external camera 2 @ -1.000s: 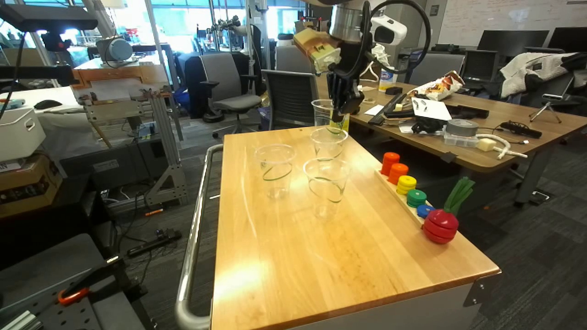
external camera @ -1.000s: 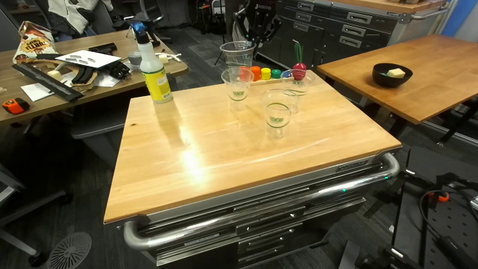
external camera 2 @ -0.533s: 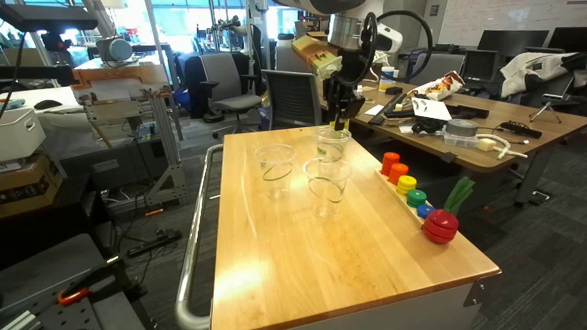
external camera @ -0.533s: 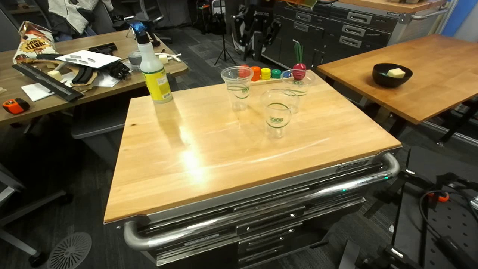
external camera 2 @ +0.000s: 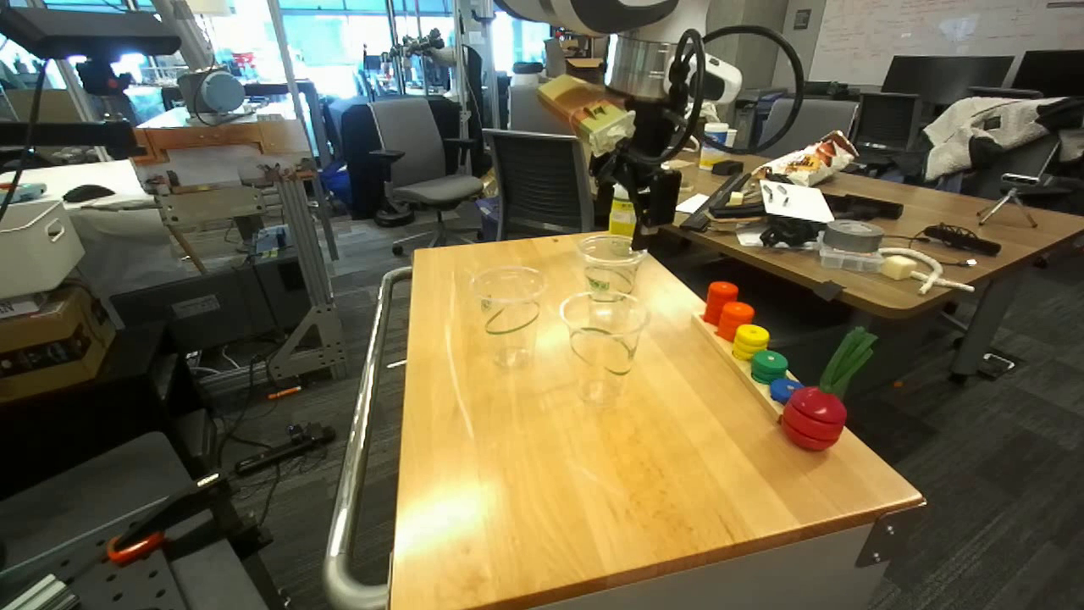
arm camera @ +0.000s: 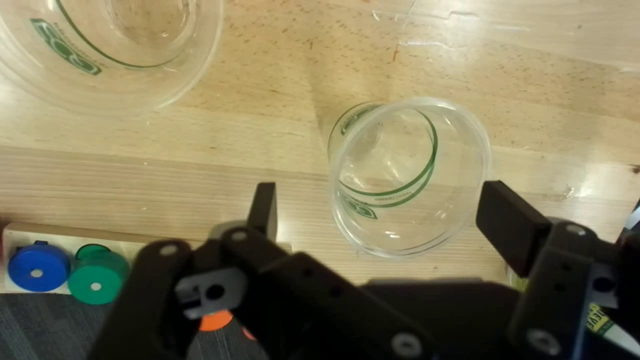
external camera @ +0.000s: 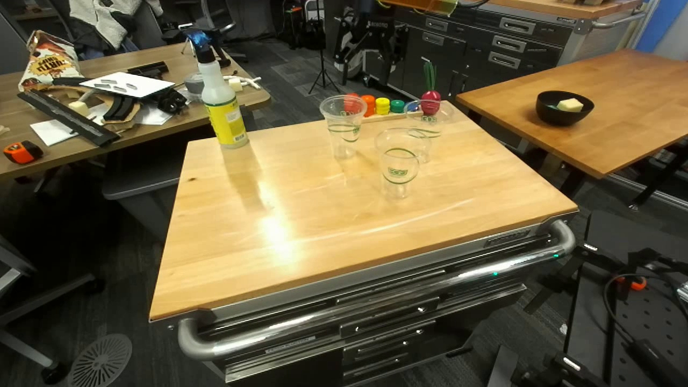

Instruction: Stack the plastic cups

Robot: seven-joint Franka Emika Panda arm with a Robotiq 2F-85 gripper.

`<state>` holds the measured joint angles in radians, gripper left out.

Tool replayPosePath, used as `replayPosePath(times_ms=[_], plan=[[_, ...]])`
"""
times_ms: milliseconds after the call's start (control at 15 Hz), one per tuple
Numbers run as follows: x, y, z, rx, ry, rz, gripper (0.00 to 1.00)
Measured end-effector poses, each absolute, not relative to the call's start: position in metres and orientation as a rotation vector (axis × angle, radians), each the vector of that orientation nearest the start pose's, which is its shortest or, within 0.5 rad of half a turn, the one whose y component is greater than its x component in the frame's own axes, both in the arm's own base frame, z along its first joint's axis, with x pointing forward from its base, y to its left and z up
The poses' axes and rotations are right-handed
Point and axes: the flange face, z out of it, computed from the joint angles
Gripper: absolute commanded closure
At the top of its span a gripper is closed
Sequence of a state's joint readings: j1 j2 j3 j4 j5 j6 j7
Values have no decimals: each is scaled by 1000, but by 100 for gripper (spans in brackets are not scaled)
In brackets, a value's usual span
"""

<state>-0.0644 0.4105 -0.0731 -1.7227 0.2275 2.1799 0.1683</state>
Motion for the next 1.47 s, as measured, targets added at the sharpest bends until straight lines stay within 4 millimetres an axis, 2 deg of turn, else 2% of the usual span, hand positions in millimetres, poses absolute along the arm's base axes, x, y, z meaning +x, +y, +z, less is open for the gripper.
replayPosePath(times_ms=[400,467,533,733,1133,1200,1467], plan=[[662,-77,326,-2922,636,-22,0],[663,-77,322,-2930,638,-23,22],[665,-77,319,-2941,640,-34,26],[672,-79,309,-2959,671,-86,52],[679,-78,302,-2953,732,-108,96],[679,-77,302,-2950,739,-108,100],[681,-71,309,-2938,764,-122,98]])
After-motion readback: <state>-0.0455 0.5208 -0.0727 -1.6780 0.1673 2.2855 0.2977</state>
